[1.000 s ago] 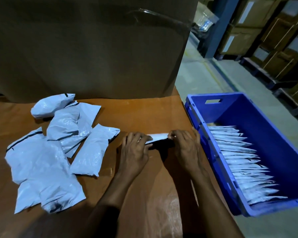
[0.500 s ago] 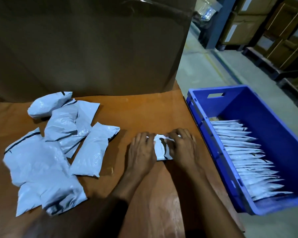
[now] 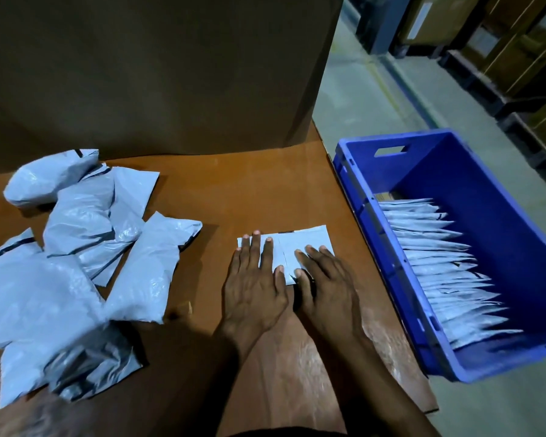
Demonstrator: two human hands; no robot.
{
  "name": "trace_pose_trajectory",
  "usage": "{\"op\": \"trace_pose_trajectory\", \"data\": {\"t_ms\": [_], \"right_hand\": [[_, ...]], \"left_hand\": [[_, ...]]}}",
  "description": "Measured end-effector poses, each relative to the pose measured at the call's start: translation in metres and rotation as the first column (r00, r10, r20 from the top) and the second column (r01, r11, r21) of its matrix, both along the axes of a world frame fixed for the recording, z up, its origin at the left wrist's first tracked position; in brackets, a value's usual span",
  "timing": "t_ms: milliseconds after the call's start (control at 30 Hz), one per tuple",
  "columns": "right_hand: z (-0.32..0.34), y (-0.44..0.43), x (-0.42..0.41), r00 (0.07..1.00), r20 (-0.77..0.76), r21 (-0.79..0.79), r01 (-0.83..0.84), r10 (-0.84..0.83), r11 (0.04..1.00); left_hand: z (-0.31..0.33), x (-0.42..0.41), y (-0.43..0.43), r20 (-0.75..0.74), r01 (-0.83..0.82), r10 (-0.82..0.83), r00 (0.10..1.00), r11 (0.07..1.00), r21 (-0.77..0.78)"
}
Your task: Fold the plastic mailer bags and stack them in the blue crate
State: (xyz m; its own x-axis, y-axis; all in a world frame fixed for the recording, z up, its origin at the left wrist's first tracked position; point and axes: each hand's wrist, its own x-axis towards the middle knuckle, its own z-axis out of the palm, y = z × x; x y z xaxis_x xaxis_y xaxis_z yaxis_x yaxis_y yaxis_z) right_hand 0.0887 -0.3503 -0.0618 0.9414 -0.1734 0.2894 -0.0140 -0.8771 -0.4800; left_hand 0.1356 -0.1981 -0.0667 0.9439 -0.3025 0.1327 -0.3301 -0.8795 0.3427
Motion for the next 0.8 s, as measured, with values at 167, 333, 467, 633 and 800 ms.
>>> {"op": "trace_pose_trajectory", "data": {"t_ms": [167,333,467,633,800], "right_hand": [[0.022,-0.017,0.007,0.999,0.017,-0.034,0.038,-0.038,0.999],[0.018,0.0,-0.012,0.997,0.056,0.001,0.044,-0.044,0.999],[0.019,-0.002,-0.01,0.999,0.014,0.054,0.039,-0.04,0.998],[0.029,-0.001,0.014,1.0,0.021,-0.025,0.019,-0.019,1.0],[0.015,0.009,0.001,0.998,0.043,-0.023,0.05,-0.049,0.999]], "left_hand": [[0.019,-0.004,0.002,0.142,0.077,-0.068,0.988,0.995,-0.064],[0.024,-0.022,-0.011,0.252,0.127,-0.092,0.963,0.984,-0.124],[0.018,-0.025,-0.007,0.137,0.121,-0.122,0.983,0.993,0.016],[0.027,-0.022,-0.002,0.067,0.121,-0.115,0.991,0.988,-0.091],[0.033,-0.019,0.003,-0.001,0.047,-0.048,0.999,0.989,-0.143]]}}
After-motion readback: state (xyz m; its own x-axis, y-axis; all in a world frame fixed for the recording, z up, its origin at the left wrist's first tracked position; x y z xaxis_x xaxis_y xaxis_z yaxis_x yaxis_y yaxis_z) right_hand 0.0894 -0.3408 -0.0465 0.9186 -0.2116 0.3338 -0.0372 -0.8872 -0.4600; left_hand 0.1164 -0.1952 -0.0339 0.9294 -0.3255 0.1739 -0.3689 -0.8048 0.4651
